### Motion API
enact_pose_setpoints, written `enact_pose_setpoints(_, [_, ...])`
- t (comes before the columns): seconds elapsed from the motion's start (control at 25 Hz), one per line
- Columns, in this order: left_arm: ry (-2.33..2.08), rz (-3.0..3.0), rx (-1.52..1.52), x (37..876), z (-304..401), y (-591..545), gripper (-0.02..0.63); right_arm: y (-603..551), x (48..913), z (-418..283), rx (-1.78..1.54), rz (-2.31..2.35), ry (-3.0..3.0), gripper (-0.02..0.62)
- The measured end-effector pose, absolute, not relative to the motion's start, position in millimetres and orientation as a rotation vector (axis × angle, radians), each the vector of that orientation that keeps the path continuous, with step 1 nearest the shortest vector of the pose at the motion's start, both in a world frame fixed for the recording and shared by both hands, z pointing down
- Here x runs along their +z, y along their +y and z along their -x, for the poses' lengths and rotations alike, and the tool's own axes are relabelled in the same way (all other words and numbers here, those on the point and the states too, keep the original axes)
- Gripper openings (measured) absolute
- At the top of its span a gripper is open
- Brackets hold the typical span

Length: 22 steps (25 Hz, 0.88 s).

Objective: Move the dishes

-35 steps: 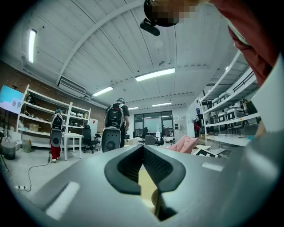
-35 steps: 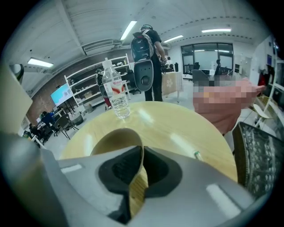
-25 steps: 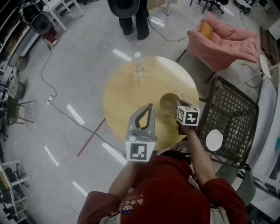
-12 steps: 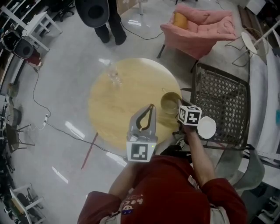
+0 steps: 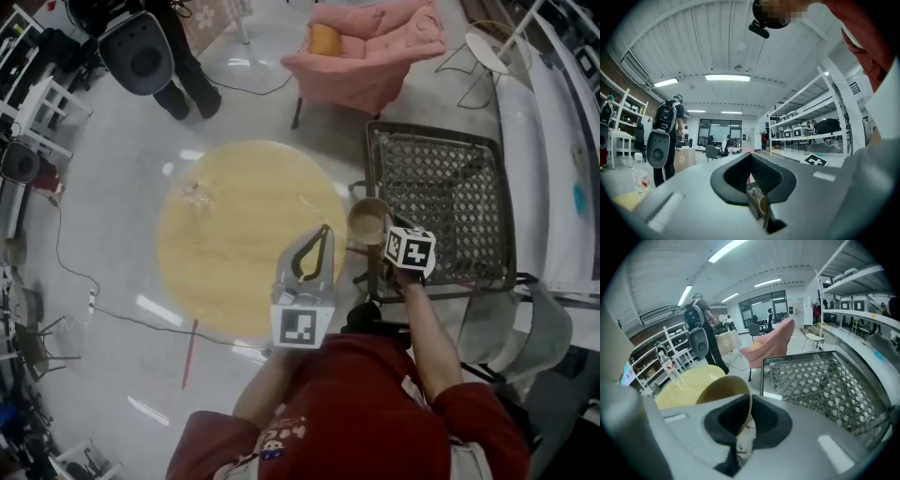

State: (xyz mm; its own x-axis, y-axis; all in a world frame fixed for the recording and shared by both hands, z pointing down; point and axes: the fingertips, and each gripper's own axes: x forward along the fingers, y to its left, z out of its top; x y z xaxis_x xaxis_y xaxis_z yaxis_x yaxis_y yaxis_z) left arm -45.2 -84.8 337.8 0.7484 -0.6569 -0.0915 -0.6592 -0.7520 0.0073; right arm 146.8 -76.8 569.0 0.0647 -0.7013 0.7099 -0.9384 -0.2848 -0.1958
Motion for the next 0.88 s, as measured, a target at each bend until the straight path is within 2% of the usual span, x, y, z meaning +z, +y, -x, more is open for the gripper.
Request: enact_pose_setpoints(0.88, [0.618, 3.047, 0.095, 338, -132, -19, 0.008, 60, 576, -316, 1.189, -2.356, -1.309, 0.018])
